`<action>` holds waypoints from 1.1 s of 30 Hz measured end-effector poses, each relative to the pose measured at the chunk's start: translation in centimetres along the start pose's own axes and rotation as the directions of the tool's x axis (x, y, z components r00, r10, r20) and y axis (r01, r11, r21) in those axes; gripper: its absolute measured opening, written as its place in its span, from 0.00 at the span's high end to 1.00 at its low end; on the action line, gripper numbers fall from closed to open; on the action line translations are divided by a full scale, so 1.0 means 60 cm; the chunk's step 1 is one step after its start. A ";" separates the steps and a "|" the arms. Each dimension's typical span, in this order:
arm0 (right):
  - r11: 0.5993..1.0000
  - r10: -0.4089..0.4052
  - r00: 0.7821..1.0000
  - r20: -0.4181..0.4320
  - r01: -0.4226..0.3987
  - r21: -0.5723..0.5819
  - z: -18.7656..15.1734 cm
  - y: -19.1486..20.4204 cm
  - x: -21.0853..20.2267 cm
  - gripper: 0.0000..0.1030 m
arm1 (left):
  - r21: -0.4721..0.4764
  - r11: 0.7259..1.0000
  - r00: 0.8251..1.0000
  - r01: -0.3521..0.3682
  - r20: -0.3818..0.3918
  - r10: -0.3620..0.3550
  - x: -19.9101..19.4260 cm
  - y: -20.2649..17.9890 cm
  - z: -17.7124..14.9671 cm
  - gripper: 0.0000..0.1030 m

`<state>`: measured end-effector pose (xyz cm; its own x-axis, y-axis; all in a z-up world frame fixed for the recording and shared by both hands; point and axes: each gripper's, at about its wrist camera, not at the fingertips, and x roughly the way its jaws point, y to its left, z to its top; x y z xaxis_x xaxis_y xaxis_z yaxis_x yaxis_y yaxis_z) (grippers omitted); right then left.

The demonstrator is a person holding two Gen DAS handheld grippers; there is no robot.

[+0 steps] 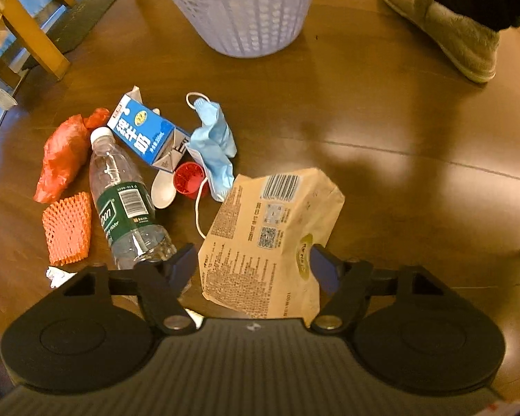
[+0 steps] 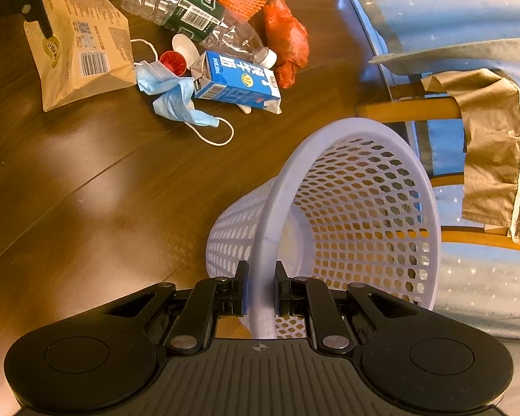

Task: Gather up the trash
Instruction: 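Close the left tool on the brown paper bag while the right tool holds the basket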

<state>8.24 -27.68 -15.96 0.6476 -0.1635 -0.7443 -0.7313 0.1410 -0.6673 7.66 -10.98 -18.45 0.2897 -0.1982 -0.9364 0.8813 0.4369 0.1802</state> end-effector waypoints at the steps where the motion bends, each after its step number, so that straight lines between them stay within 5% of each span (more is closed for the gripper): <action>1: 1.000 0.000 1.000 0.000 0.000 0.001 0.000 0.000 0.000 0.91 | 0.004 1.000 1.000 -0.001 -0.004 0.001 0.004 -0.001 -0.002 0.38; 18: 1.000 0.002 1.000 0.004 -0.002 -0.002 0.000 0.001 0.001 0.91 | 0.037 0.999 0.997 0.040 -0.060 -0.038 0.036 -0.011 -0.019 0.94; 33: 1.000 0.004 1.000 0.008 -0.004 -0.004 0.002 0.003 0.001 0.91 | 0.008 0.999 0.999 0.032 -0.025 -0.032 -0.028 0.021 0.004 1.00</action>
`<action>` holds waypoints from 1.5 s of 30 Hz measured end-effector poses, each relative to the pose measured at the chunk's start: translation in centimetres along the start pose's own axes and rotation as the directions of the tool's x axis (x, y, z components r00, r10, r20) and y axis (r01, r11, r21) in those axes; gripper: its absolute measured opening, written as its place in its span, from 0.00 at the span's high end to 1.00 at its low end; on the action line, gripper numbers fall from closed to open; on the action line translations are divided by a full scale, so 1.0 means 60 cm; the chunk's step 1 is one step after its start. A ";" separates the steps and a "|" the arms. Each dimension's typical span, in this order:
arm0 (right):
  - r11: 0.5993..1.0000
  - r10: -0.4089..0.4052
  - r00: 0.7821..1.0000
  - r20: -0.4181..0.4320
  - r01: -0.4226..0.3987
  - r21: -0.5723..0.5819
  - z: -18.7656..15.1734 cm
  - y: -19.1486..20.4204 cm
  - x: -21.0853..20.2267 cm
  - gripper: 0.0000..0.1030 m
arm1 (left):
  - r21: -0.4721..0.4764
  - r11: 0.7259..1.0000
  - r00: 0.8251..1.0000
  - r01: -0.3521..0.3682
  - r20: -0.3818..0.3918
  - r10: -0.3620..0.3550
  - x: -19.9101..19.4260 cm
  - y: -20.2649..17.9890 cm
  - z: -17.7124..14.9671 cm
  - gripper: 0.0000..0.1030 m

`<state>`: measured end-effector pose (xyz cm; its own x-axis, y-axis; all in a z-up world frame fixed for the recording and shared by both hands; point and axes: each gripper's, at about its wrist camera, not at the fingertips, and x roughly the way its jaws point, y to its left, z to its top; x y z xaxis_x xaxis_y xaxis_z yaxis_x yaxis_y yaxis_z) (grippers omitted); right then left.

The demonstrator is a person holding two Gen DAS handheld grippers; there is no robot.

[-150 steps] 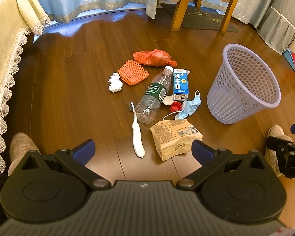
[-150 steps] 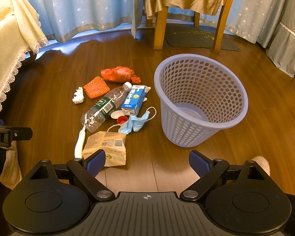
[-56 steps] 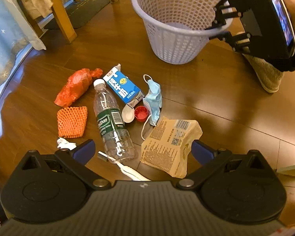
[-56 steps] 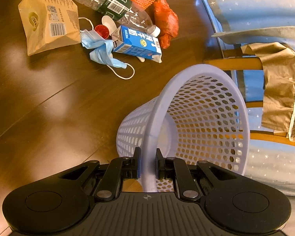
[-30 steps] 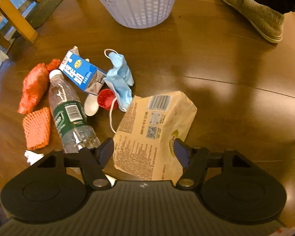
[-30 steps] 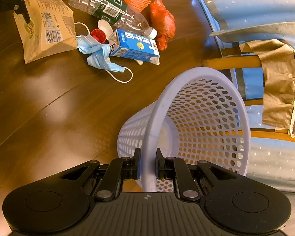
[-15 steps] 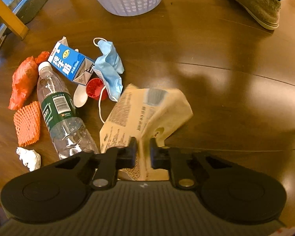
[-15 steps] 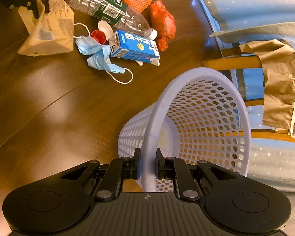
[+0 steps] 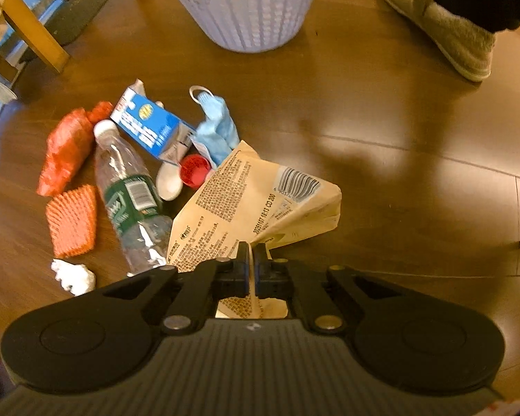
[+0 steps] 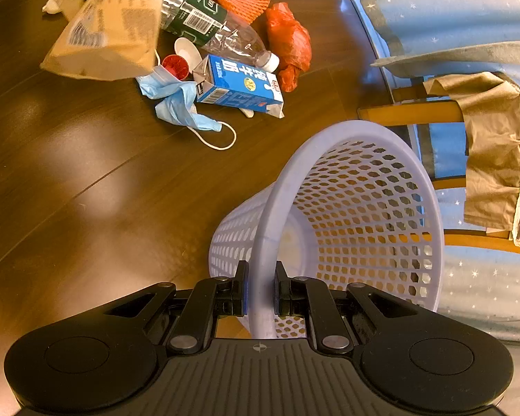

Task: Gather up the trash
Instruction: 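Carry the paper bag over the basket and open the left tool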

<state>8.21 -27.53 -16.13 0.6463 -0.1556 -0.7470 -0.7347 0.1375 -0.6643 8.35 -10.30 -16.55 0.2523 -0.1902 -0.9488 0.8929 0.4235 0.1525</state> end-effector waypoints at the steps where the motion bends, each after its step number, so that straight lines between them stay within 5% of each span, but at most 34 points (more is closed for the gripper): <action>1: 1.000 0.000 1.000 0.000 0.000 0.001 0.000 0.000 0.000 0.91 | 0.001 1.000 1.000 -0.001 0.004 0.001 -0.008 0.003 0.004 1.00; 13: 1.000 0.000 1.000 0.011 0.000 -0.005 -0.005 0.002 -0.002 0.91 | -0.076 0.997 0.991 -0.024 0.128 0.033 -0.128 0.082 0.080 1.00; 24: 0.999 -0.001 1.000 0.019 0.002 -0.037 -0.001 0.012 -0.004 0.91 | -0.136 0.991 0.950 -0.005 0.308 0.048 -0.205 0.127 0.181 1.00; 32: 0.998 -0.003 1.000 0.023 0.004 -0.060 0.002 0.019 -0.006 0.91 | -0.105 0.994 0.924 0.032 0.383 0.011 -0.218 0.115 0.237 1.00; 42: 0.998 0.005 0.999 0.036 -0.003 -0.057 0.011 0.020 -0.011 0.91 | -0.073 0.995 0.913 0.071 0.407 -0.036 -0.202 0.094 0.273 1.00; 45: 0.998 0.009 0.999 0.040 -0.007 -0.060 0.014 0.023 -0.013 0.91 | -0.075 0.994 0.900 0.081 0.434 -0.041 -0.201 0.093 0.286 0.92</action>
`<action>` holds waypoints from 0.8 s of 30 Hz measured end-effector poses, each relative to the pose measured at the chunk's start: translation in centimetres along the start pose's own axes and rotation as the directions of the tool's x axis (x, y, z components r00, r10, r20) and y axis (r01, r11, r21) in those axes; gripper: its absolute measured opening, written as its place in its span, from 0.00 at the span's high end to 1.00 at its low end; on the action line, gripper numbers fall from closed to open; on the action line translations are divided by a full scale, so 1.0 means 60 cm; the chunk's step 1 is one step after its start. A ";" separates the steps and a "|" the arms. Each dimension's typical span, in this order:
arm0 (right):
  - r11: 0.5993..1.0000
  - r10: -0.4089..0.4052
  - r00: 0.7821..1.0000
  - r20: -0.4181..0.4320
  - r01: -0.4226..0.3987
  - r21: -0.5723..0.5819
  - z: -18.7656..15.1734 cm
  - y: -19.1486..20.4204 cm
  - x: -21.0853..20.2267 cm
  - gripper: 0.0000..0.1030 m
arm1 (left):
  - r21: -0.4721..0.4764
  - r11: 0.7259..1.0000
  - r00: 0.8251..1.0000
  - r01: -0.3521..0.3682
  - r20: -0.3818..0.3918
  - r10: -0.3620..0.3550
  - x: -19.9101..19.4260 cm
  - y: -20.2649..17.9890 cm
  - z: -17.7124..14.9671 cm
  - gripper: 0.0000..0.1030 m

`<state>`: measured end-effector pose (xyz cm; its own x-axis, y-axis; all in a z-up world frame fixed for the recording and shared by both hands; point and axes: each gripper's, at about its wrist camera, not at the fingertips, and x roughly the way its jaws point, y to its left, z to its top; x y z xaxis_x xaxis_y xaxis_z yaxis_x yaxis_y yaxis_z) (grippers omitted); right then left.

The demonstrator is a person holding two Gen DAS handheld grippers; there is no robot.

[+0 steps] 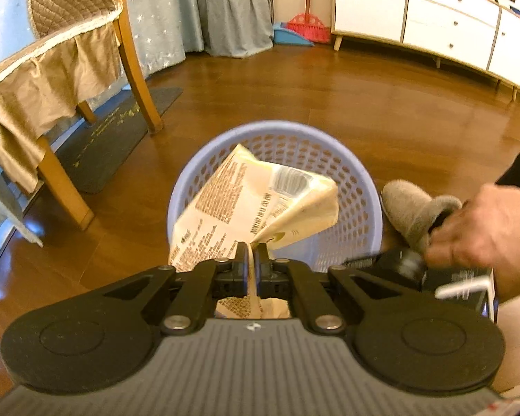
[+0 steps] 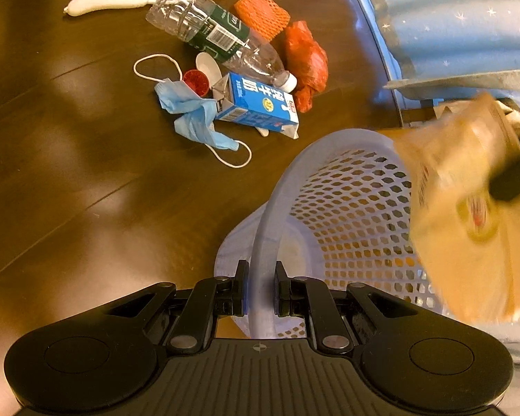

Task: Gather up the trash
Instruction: 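Carry the paper bag over the basket and open the left tool, then move the left tool to the Cestbon water bottle and close around it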

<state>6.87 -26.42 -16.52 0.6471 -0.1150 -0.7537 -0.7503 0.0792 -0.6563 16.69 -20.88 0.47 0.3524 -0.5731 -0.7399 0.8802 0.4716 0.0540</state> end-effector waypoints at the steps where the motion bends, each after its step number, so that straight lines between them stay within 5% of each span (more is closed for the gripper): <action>1: 1.000 0.002 1.000 0.001 -0.002 -0.003 0.000 0.001 0.000 0.91 | -0.014 1.000 1.000 0.009 0.016 -0.009 0.002 0.001 0.003 0.87; 3: 1.000 0.005 1.000 0.000 -0.005 -0.001 -0.001 0.002 -0.001 0.91 | -0.043 0.999 0.999 0.031 0.021 -0.030 0.008 0.003 0.007 0.75; 24: 1.000 0.002 1.000 -0.006 -0.002 -0.001 0.000 0.000 -0.004 0.91 | -0.093 0.992 0.995 -0.084 -0.065 0.078 -0.021 0.058 -0.071 0.69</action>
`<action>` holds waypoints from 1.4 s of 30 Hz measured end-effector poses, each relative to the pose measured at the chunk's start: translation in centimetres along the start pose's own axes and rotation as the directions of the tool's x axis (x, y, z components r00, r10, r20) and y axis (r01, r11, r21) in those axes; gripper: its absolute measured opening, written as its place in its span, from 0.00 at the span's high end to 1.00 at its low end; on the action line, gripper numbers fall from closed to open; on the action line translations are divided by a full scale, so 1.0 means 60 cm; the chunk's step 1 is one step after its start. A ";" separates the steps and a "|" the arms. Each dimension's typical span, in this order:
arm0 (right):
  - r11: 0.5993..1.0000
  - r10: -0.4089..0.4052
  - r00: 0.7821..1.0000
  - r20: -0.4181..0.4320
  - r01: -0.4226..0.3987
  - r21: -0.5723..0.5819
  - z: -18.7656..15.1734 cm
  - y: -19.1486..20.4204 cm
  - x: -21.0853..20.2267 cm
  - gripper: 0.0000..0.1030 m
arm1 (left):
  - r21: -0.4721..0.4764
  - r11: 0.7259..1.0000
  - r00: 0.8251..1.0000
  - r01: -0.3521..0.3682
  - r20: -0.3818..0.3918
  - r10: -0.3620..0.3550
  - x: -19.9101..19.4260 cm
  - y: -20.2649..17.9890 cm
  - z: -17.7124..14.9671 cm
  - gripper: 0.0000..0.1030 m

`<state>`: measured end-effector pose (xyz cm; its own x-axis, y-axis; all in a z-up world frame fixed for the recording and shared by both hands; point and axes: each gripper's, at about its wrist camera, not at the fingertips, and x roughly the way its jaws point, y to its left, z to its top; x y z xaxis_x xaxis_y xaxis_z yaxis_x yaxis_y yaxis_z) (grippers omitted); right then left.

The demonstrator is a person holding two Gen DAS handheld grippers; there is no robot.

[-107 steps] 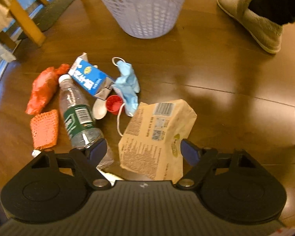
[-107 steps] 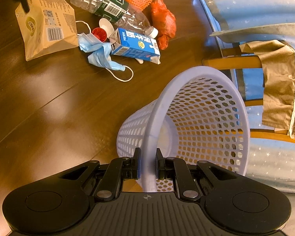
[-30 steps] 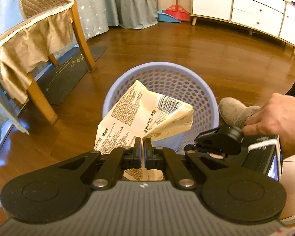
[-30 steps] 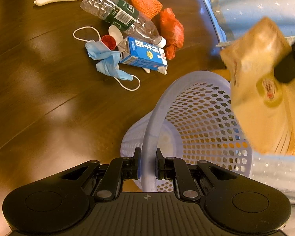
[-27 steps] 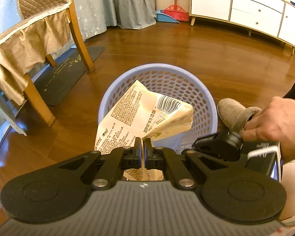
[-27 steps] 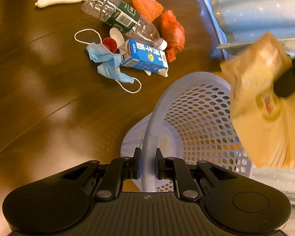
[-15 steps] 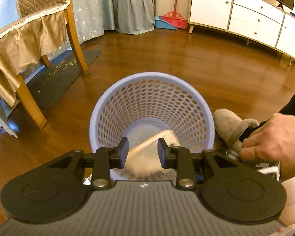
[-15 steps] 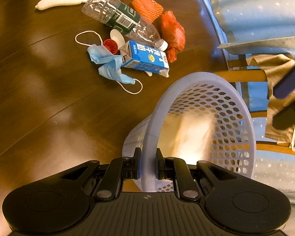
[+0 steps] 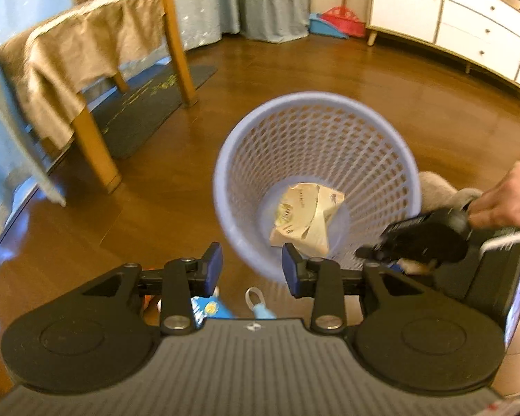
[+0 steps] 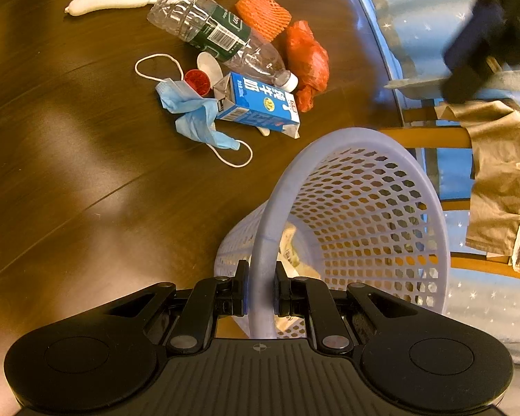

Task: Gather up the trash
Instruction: 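Move the left tool to the Cestbon water bottle and close around it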

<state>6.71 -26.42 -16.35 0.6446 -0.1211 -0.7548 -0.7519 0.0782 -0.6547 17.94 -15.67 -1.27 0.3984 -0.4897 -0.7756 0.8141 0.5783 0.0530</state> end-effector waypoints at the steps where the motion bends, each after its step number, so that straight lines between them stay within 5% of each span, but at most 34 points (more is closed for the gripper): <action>1: 1.000 -0.001 1.000 -0.002 0.001 -0.003 0.000 0.001 0.000 0.91 | -0.003 1.000 1.000 -0.011 -0.008 0.011 -0.001 0.005 -0.008 0.69; 24: 1.000 -0.013 1.000 -0.018 0.013 -0.014 0.016 0.005 0.004 0.91 | -0.087 0.986 0.972 -0.141 -0.200 0.122 -0.002 0.087 -0.225 0.53; 38: 0.999 -0.039 0.998 -0.044 0.037 -0.034 0.046 0.005 0.022 0.91 | -0.272 0.935 0.942 -0.227 -0.304 0.140 0.038 0.095 -0.356 0.52; 42: 0.999 -0.037 0.998 -0.049 0.036 -0.029 0.047 0.002 0.026 0.91 | -0.318 0.921 0.946 -0.227 -0.295 0.131 0.055 0.100 -0.363 0.44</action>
<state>8.01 -23.79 -17.73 0.6645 -0.1726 -0.7271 -0.7320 0.0454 -0.6798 14.94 0.41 -17.19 0.3590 -0.1951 -0.9127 0.5249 0.8508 0.0246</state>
